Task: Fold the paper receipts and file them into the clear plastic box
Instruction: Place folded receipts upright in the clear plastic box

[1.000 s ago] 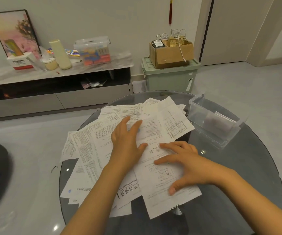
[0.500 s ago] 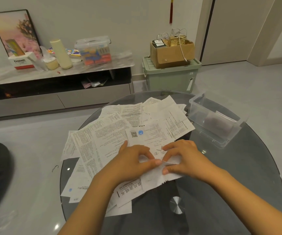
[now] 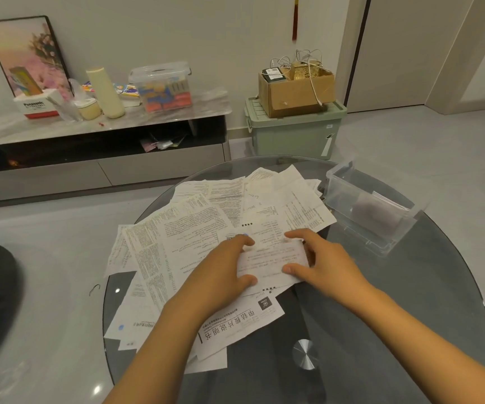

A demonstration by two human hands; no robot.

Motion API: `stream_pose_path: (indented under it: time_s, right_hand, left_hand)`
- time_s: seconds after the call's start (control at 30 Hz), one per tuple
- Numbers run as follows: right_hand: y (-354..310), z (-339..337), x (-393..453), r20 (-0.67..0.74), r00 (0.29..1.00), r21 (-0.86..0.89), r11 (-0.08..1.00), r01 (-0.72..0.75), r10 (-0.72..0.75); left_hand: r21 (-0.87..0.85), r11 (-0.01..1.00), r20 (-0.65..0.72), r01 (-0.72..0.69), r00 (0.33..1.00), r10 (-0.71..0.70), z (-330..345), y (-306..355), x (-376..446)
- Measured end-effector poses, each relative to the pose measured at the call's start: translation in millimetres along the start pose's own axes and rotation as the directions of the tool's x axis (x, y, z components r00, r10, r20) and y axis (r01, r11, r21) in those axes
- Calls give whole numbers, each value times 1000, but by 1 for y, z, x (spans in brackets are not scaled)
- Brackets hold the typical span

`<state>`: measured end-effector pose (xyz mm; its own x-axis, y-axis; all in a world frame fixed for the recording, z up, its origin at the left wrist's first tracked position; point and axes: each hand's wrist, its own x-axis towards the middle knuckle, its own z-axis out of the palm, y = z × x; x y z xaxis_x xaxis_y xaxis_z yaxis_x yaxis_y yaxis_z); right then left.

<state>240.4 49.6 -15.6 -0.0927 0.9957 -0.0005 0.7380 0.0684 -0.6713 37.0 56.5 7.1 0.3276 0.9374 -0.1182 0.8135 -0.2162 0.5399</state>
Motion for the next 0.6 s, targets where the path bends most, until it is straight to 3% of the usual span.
stream_pose_path:
  time_s: [0.17, 0.3, 0.43, 0.6]
  right_hand:
    - [2, 4, 4, 1, 997, -77, 994, 81, -81]
    - [1, -4, 6, 151, 986, -123, 988, 94, -75]
    - [3, -10, 4, 273, 961, -107, 991, 82, -50]
    - [4, -11, 2, 238, 969, -107, 989, 100, -72]
  left_hand:
    - [74, 995, 65, -62, 996, 58, 3, -4, 3]
    - [153, 987, 155, -49, 988, 25, 10, -8, 4]
    - [200, 974, 107, -109, 990, 89, 10, -8, 5]
    - [184, 974, 96, -135, 988, 118, 8, -8, 6]
